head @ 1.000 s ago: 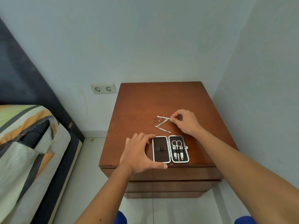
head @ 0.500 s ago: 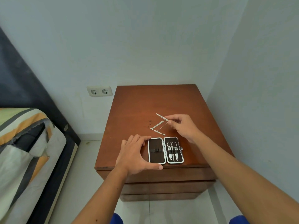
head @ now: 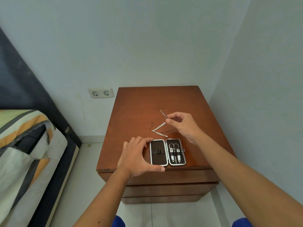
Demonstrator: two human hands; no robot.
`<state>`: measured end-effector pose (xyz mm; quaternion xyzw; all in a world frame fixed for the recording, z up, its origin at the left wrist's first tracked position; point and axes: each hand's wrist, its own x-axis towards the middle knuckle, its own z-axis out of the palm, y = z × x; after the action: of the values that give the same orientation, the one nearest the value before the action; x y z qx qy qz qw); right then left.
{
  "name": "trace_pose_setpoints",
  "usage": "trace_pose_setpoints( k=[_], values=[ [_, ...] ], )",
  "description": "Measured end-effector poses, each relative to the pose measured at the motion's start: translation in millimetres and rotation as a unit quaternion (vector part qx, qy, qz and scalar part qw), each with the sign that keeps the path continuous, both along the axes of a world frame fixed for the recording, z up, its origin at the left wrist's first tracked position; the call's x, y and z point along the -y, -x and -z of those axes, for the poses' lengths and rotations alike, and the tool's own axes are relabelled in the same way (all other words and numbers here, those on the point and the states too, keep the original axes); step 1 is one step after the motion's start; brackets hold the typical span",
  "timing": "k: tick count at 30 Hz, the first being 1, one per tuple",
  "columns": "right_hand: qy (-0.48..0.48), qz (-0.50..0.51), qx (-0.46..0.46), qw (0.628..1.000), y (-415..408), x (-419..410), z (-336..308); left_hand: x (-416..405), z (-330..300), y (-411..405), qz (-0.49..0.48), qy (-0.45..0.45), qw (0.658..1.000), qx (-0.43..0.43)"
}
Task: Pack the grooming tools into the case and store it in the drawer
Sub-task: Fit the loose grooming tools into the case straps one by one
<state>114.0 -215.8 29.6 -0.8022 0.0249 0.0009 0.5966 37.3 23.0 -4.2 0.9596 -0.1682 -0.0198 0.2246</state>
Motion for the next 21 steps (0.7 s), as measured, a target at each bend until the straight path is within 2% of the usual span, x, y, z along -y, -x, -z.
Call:
trace_pose_setpoints(
  k=[8, 16, 21],
  values=[
    [-0.064, -0.071, 0.014, 0.995, 5, -5, -10, 0, 0, 0, -0.001, -0.004, 1.000, 0.000],
    [-0.031, -0.124, 0.013, 0.992, 14, -9, 1, 1, 0, 0, -0.003, -0.004, 1.000, 0.003],
    [0.033, -0.153, 0.004, 0.988, 19, -8, 12, 1, 0, 0, -0.002, -0.007, 1.000, 0.003]
  ],
)
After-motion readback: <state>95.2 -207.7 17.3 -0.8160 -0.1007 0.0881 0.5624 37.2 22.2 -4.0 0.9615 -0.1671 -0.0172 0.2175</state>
